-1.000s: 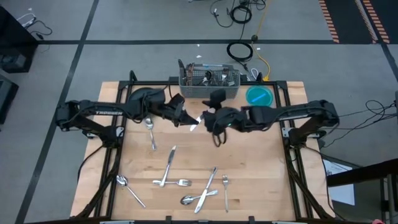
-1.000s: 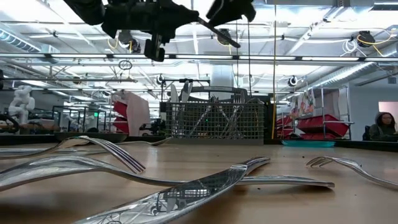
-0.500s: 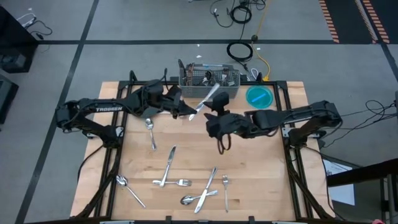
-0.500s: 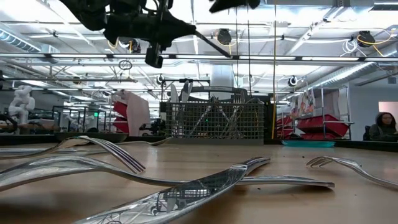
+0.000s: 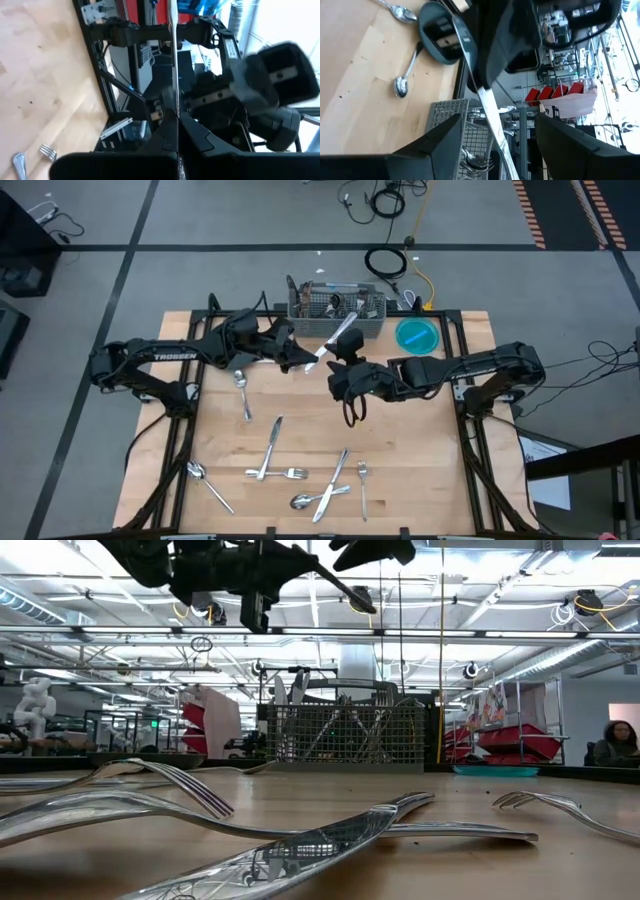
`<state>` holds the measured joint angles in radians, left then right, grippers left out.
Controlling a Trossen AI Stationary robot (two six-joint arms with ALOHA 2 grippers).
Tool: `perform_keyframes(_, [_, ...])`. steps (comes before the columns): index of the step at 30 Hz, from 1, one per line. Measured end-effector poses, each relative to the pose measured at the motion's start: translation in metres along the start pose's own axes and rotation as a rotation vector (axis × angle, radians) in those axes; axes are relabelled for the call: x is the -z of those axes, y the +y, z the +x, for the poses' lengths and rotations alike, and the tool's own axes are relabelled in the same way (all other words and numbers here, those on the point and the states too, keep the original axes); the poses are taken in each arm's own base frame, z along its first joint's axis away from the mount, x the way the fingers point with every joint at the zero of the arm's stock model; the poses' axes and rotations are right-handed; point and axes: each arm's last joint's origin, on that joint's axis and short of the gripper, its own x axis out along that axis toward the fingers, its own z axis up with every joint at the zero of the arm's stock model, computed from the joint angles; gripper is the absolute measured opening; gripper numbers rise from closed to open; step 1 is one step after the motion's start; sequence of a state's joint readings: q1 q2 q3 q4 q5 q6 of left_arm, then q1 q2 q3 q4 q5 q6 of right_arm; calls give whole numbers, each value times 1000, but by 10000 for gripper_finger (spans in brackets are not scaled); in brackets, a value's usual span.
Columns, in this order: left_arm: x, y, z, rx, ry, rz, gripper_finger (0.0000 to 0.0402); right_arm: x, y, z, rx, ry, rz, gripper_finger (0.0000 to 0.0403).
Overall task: Sort silverware
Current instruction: Put the table knife into the silverware organizer
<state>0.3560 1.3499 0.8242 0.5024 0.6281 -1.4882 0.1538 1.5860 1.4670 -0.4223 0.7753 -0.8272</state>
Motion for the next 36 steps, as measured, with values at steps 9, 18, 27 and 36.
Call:
perform_keyframes(9, [10, -8, 6, 68, 31, -27, 3, 7, -5, 8, 14, 39, 1, 231])
perform_keyframes(18, [10, -8, 7, 66, 18, -35, 3, 5, 5, 21, 35, 99, -101, 88])
perform_keyframes(27, [5, -7, 4, 67, -47, -22, 20, 1, 11, 31, 104, 166, -39, 3])
perform_keyframes(36, [-5, -17, -2, 139, -98, 38, 44, 17, -20, 15, 82, 52, 438, 2])
